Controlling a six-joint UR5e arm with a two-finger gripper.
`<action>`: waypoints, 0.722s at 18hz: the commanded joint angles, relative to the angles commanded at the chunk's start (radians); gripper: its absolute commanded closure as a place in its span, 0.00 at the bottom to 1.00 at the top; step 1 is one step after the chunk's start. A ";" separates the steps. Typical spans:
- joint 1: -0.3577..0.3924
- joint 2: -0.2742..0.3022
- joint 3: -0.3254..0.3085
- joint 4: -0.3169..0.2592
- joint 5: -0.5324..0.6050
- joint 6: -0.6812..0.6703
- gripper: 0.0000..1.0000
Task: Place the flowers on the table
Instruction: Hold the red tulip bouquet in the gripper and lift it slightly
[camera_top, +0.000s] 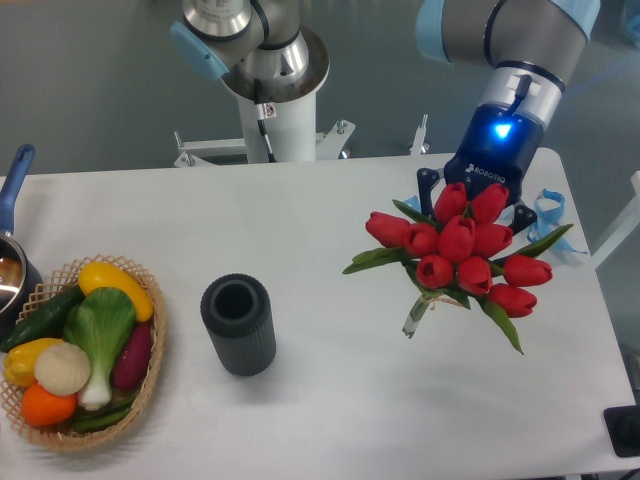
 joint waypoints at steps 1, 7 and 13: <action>0.000 0.000 -0.002 0.000 0.009 0.000 0.72; -0.005 0.021 -0.008 -0.003 0.101 -0.008 0.72; -0.026 0.054 -0.009 -0.005 0.343 -0.005 0.72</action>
